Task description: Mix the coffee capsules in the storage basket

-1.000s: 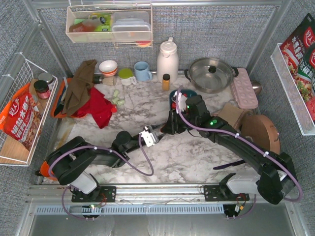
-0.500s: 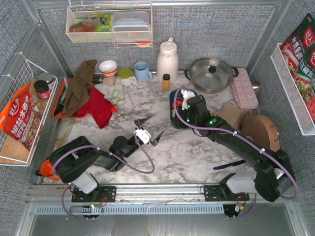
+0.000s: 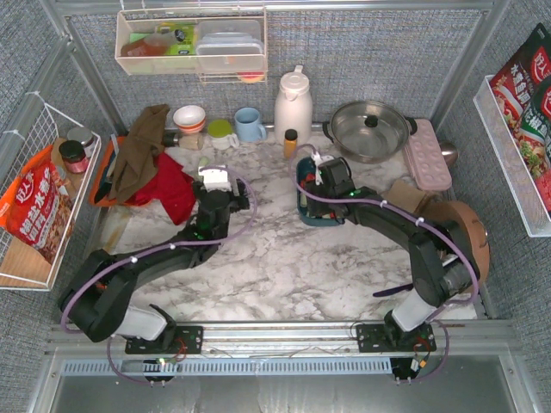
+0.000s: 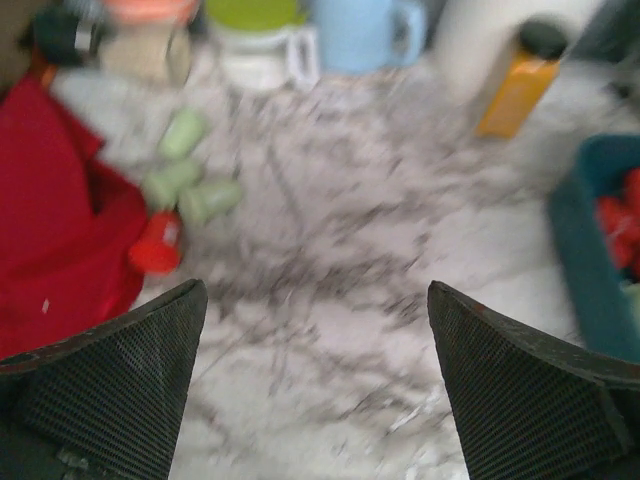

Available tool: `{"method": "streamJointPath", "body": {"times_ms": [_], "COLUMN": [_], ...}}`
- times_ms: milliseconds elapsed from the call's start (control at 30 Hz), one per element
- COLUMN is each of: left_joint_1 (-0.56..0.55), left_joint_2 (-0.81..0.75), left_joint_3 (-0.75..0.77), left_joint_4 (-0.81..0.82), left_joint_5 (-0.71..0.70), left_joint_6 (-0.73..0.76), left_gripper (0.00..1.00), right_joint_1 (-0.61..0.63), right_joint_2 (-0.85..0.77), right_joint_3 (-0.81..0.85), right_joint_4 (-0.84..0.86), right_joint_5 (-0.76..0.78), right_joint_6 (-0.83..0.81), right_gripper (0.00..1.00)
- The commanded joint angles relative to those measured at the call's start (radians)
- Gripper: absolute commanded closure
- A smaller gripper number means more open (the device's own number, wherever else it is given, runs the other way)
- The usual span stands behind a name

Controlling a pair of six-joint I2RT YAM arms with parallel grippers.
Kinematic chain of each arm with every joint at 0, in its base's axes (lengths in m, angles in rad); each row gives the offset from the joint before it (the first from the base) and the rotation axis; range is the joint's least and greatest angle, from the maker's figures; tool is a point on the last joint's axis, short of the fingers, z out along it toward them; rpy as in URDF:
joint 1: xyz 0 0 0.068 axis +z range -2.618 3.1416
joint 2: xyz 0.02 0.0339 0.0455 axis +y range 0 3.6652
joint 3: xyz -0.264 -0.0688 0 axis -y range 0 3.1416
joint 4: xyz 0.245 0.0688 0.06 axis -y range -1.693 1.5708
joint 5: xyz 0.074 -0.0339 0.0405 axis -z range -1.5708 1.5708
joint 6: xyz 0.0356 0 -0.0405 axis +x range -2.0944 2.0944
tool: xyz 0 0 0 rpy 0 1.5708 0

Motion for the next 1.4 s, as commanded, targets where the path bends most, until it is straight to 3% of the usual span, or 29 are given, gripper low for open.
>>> {"method": "streamJointPath", "body": {"times_ms": [0, 233, 333, 467, 633, 933, 1367], "left_joint_1": [0.05, 0.184, 0.247, 0.319, 0.388, 0.451, 0.457], "left_joint_2": [0.027, 0.16, 0.242, 0.356, 0.437, 0.526, 0.624], "left_joint_3": [0.035, 0.165, 0.223, 0.316, 0.442, 0.568, 0.642], "left_joint_4": [-0.35, -0.534, -0.569, -0.617, -0.715, -0.787, -0.814], "left_joint_5": [-0.097, 0.02, 0.074, 0.129, 0.155, 0.24, 0.375], "left_joint_6": [-0.205, -0.268, -0.272, -0.236, -0.185, -0.099, -0.078], "left_gripper": [0.01, 0.02, 0.1, 0.27, 0.33, 0.32, 0.5], "right_joint_1": [-0.002, -0.001, -0.002, -0.007, -0.008, -0.008, -0.009], "right_joint_2": [-0.019, -0.176, -0.236, -0.27, -0.269, -0.266, -0.241], "right_joint_3": [-0.014, -0.135, -0.199, -0.233, -0.226, -0.222, -0.211], "right_joint_4": [0.027, 0.06, 0.096, 0.111, 0.108, 0.102, 0.093], "right_joint_5": [-0.101, -0.058, -0.02, -0.008, -0.037, -0.055, -0.063], "right_joint_6": [0.037, 0.026, 0.02, 0.019, 0.029, 0.032, 0.027], "right_gripper": [0.36, 0.33, 0.33, 0.33, 0.33, 0.33, 0.33]}}
